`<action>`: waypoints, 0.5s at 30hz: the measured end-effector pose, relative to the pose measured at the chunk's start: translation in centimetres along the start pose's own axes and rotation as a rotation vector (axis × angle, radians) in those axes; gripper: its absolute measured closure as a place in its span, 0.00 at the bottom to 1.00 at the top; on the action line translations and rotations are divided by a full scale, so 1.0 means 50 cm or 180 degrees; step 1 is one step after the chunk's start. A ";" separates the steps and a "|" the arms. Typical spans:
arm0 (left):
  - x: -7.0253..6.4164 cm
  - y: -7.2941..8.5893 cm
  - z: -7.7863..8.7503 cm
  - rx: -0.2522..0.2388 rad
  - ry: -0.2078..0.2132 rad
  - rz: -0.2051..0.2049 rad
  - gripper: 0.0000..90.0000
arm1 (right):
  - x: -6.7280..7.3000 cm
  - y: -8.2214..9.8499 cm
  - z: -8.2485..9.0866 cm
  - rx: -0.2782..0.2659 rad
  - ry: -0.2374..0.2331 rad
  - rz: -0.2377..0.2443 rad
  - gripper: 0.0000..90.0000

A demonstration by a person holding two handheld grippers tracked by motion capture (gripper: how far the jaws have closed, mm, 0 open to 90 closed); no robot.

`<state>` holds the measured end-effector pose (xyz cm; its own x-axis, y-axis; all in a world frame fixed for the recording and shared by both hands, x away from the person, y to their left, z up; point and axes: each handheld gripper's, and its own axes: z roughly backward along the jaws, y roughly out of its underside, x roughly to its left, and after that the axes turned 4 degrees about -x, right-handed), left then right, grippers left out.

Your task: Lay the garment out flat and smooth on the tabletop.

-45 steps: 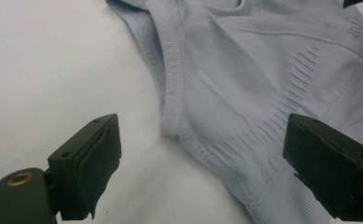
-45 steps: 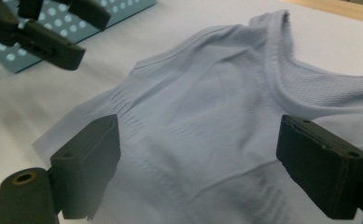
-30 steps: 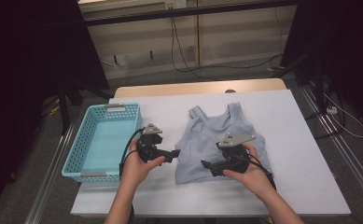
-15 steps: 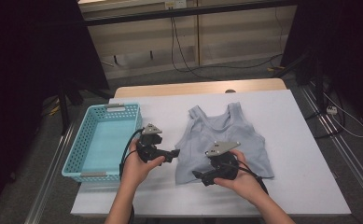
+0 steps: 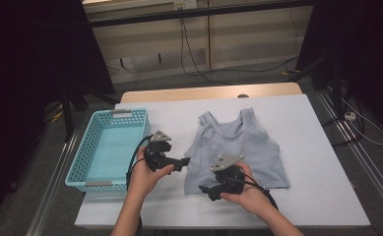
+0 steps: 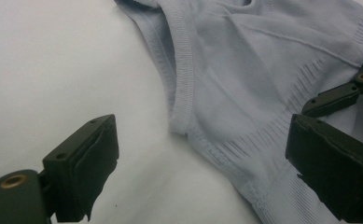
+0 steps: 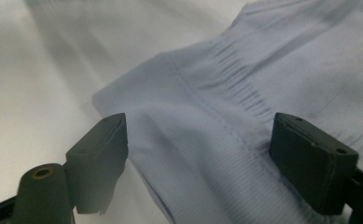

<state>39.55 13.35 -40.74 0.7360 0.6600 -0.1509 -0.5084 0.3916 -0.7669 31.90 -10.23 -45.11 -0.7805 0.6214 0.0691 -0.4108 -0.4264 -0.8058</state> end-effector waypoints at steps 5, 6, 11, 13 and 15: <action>0.001 0.000 -0.001 0.0005 -0.0009 0.0002 0.11 | 0.013 -0.010 -0.001 -0.0047 -0.0088 0.0088 0.22; 0.001 0.000 -0.001 0.0011 -0.0006 0.0014 0.11 | 0.018 -0.010 -0.002 -0.0040 -0.0086 0.0110 0.22; 0.002 0.001 0.000 0.0021 -0.0023 0.0006 0.11 | 0.021 -0.011 -0.007 -0.0059 -0.0140 0.0081 0.21; 0.004 0.001 0.000 0.0023 -0.0022 0.0000 0.11 | 0.019 -0.011 -0.007 -0.0070 -0.0151 0.0049 0.21; 0.005 0.001 0.000 0.0036 -0.0029 -0.0015 0.11 | 0.018 -0.011 -0.008 -0.0090 -0.0166 0.0033 0.21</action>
<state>39.71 13.57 -40.83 0.7342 0.6640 -0.1415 -0.5101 0.4019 -0.7604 31.62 -9.16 -44.87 -0.8083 0.5817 0.0907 -0.3897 -0.4133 -0.8230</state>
